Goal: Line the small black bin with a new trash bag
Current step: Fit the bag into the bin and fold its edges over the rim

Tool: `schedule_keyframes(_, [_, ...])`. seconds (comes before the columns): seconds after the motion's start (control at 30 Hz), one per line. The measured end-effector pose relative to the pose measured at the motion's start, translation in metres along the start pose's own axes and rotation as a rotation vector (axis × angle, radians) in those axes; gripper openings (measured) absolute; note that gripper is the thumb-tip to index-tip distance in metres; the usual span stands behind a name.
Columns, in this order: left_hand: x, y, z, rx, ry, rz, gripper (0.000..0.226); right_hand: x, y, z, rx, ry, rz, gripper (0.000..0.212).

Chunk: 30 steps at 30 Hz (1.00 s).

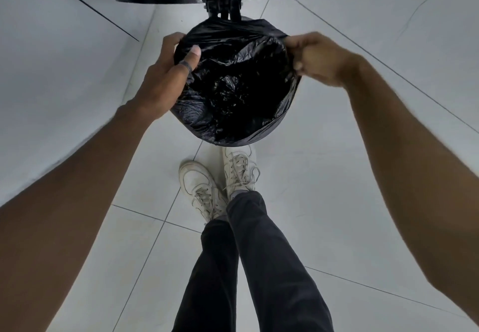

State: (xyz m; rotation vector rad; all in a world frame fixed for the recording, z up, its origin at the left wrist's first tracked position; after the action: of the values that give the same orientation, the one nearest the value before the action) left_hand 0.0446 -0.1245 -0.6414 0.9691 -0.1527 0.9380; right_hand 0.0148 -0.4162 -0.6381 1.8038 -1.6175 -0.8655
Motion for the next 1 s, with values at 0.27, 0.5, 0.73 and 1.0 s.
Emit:
schedule_keyframes(0.27, [0.002, -0.016, 0.024, -0.136, -0.168, 0.008, 0.042, -0.048, -0.046, -0.052, 0.206, 0.612, 0.215, 0.036])
schedule_keyframes(0.5, [-0.002, -0.046, 0.036, -0.157, -0.481, 0.151, 0.042, -0.052, -0.056, -0.043, 0.261, 0.524, 0.423, 0.045])
schedule_keyframes(0.73, [0.0, -0.045, 0.035, -0.169, -0.529, 0.218, 0.044, -0.042, -0.037, -0.024, 0.348, 0.507, 0.298, 0.044])
schedule_keyframes(1.0, [0.001, -0.04, 0.031, -0.087, -0.337, 0.201, 0.036, -0.039, -0.014, -0.024, 0.375, 0.59, 0.448, 0.053])
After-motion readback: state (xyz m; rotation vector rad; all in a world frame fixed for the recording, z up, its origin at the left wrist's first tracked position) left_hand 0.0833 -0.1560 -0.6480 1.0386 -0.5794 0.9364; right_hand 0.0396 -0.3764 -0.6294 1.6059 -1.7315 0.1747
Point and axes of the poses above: each hand's wrist, its own y-axis away from the middle knuckle, its own x-axis out of the back of the hand, z = x × y, the point moved 5 cm from there along -y, towards the middle knuckle, and after that the axes turned 13 degrees about -y, right-handed, at the moved point
